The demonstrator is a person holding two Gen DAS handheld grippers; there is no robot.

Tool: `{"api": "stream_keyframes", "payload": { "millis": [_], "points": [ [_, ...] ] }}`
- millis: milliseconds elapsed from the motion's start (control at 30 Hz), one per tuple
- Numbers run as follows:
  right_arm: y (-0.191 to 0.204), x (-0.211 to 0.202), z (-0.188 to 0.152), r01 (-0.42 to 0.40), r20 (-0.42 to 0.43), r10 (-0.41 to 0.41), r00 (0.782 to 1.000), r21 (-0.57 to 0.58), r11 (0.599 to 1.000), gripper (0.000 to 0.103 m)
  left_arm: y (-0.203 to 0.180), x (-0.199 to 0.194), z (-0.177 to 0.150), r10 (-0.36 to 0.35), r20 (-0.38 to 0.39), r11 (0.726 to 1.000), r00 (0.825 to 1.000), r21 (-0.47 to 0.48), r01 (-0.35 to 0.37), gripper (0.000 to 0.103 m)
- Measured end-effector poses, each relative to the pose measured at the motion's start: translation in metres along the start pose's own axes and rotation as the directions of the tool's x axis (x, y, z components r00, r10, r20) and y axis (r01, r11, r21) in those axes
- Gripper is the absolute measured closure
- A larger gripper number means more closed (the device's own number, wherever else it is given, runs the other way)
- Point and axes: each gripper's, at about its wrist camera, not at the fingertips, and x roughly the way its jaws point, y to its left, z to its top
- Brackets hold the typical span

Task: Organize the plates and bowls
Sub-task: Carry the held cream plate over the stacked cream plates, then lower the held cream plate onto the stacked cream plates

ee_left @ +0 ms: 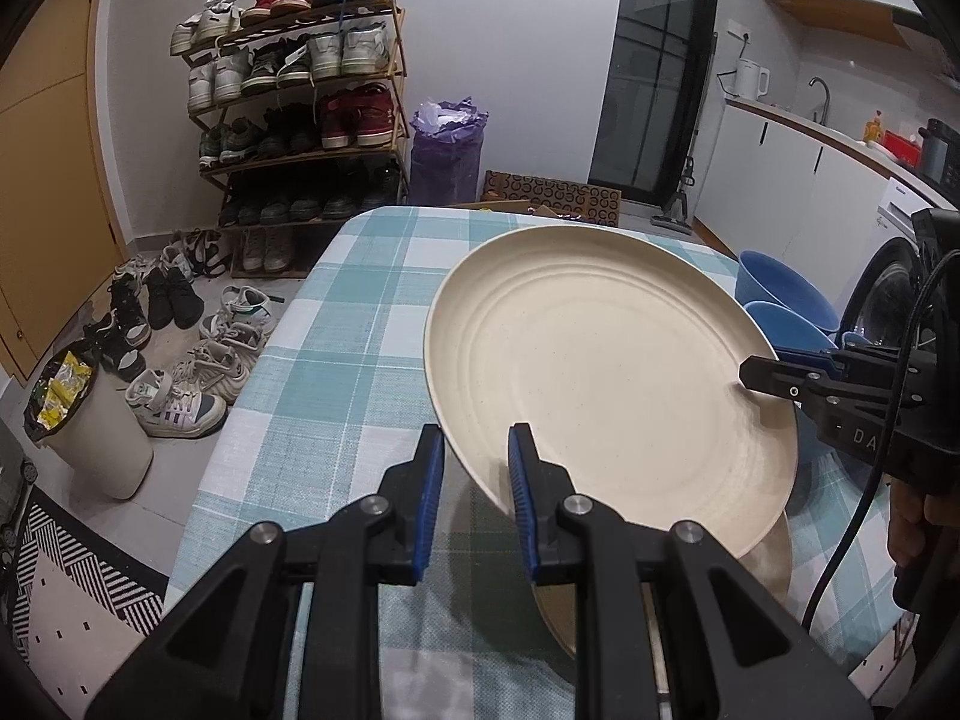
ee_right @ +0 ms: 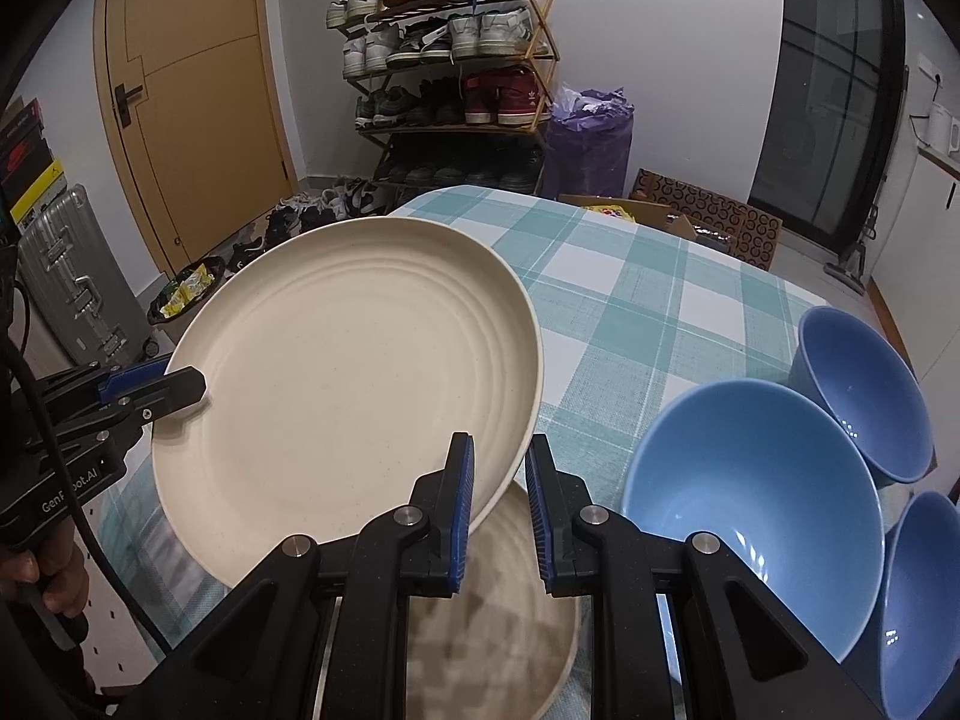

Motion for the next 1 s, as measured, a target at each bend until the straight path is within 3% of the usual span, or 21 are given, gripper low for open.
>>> {"api": "stream_keyframes", "payload": {
  "millis": [1000],
  "points": [
    [-0.010, -0.022, -0.036, 0.001, 0.012, -0.001, 1.000, 0.039, 0.999, 0.085, -0.026, -0.012, -0.025, -0.003, -0.015, 0.999, 1.000, 0.048, 0.004, 0.083]
  ]
}}
